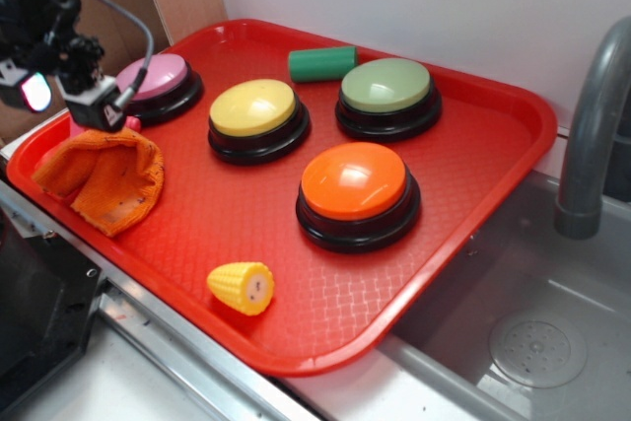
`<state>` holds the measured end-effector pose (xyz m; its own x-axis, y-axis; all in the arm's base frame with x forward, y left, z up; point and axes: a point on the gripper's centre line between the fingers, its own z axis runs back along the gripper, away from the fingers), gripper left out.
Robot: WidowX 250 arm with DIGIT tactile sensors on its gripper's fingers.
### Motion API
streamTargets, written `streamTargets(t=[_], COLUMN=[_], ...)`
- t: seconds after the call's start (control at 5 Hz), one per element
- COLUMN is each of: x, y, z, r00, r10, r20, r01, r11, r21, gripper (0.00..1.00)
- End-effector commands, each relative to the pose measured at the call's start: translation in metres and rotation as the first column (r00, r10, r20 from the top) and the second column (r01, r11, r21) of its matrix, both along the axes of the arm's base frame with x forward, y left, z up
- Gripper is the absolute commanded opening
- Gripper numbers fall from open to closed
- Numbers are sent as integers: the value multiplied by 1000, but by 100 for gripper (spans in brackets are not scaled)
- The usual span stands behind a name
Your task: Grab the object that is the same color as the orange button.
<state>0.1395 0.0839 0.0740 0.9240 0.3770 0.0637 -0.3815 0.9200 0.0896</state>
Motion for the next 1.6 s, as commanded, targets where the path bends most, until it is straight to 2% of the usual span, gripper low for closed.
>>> streamTargets(t=[0.0, 0.2, 0.4, 0.6, 1.2, 1.4], x=[17, 20, 21, 20, 22, 26], y=[2, 1, -2, 0, -4, -9], z=[-46, -56, -55, -54, -30, -11], r00=[990, 986, 986, 986, 983, 980], r10=[-93, -140, -142, -142, -182, -200], r20=[106, 92, 87, 88, 13, -6], r01=[103, 151, 151, 152, 182, 197], r11=[990, 980, 982, 981, 978, 972], r21=[-93, -128, -114, -120, -104, -129], gripper=[100, 100, 7, 0, 0, 0])
